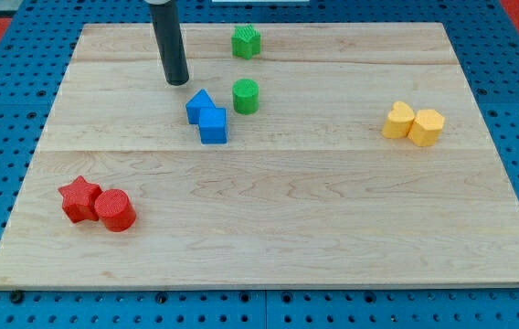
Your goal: Slightly push the blue blocks at the bottom left side of green circle
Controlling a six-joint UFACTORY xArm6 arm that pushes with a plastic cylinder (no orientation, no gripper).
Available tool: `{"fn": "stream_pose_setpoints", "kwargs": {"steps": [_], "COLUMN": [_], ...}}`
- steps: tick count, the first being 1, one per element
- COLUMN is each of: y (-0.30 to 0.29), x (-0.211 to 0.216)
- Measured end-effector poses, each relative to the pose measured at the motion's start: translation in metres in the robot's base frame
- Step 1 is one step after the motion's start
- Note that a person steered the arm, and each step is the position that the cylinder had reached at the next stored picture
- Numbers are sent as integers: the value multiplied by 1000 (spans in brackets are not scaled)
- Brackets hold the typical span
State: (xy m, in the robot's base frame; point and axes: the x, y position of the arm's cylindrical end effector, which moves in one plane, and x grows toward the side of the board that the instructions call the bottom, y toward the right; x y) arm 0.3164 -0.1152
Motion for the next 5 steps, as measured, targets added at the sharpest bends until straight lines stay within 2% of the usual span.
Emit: {"fn": "stream_pose_setpoints", "kwargs": {"steps": [3, 4, 5], "y": [57, 42, 51], "x": [42, 35, 15]}}
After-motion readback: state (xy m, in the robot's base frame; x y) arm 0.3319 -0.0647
